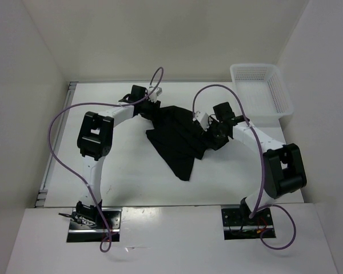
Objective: Fold and stack the shorts
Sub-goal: Move the shorts to the center of the board
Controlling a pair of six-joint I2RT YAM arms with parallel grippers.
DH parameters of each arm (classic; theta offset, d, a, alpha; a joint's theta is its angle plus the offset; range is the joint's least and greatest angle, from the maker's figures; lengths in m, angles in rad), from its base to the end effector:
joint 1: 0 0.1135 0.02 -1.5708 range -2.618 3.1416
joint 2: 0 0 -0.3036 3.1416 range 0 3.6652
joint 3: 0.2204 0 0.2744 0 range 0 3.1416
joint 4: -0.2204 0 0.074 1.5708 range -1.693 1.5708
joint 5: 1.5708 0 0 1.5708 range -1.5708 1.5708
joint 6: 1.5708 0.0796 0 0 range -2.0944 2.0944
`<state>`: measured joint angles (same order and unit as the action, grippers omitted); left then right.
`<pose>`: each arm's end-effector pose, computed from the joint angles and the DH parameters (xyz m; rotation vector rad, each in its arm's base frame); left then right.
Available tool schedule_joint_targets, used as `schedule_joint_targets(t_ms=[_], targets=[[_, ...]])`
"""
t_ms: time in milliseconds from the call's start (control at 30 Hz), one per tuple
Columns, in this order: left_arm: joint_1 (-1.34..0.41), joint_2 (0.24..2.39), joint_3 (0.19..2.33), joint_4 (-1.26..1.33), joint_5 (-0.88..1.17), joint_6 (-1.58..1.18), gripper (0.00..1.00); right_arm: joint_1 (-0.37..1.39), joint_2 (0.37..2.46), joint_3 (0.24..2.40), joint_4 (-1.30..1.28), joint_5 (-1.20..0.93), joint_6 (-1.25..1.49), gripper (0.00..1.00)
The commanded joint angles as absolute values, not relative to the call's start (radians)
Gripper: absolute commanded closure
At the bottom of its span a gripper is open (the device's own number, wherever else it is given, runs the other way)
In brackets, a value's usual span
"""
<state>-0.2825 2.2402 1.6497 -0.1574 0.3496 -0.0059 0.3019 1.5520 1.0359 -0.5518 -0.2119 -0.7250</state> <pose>0.5430 -0.1860 0.1511 0.4967 2.2724 -0.5508 0.3292 0.1200 0.2041 -1.3411 2.2335 0.1303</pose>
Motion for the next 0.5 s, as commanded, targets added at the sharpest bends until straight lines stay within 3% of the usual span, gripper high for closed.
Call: schedule_joint_targets(t_ms=[0, 133, 233, 267, 333, 367, 467], targets=[[-0.284, 2.263, 1.701, -0.150, 0.333, 0.000, 0.58, 0.319, 1.534, 1.057, -0.581, -0.199, -0.746, 0.26], [-0.284, 2.263, 1.701, -0.150, 0.364, 0.000, 0.82, 0.319, 1.546, 1.017, -0.514, -0.175, -0.692, 0.26], [-0.284, 2.241, 1.701, -0.150, 0.374, 0.000, 0.97, 0.319, 1.595, 0.989, -0.410, -0.096, -0.660, 0.38], [-0.284, 2.226, 1.701, -0.150, 0.374, 0.000, 0.99, 0.319, 1.606, 0.979, -0.366, -0.071, -0.660, 0.51], [-0.284, 2.194, 1.692, -0.150, 0.374, 0.000, 1.00, 0.319, 1.626, 0.979, -0.333, -0.028, -0.670, 0.68], [-0.284, 2.181, 1.692, -0.150, 0.374, 0.000, 1.00, 0.319, 1.635, 0.998, -0.306, 0.007, -0.684, 0.84], [-0.253, 2.132, 1.716, -0.150, 0.322, 0.000, 1.00, 0.319, 1.635, 1.061, -0.296, 0.031, -0.713, 0.98]])
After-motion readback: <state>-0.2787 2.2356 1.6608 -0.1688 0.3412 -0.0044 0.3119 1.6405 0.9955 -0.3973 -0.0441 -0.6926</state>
